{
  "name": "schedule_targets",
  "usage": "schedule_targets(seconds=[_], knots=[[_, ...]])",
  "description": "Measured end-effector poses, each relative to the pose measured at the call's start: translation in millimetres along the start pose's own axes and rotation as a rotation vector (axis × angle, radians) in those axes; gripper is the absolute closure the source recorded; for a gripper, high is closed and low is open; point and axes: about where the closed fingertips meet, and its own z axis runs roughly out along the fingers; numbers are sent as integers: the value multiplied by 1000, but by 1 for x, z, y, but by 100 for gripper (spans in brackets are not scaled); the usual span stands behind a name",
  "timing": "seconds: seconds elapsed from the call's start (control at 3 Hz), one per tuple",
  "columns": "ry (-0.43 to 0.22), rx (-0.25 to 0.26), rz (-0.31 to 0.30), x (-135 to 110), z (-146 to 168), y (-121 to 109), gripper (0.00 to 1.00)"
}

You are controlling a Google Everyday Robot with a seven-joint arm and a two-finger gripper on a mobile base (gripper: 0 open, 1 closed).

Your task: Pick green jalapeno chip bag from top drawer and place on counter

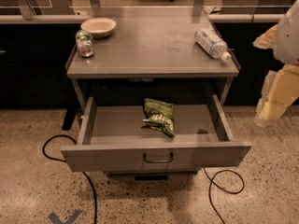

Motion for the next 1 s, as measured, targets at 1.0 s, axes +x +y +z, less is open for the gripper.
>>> schedule_targets(seconds=[1.0], knots=[[-108,-229,-222,-85,134,-73,0]])
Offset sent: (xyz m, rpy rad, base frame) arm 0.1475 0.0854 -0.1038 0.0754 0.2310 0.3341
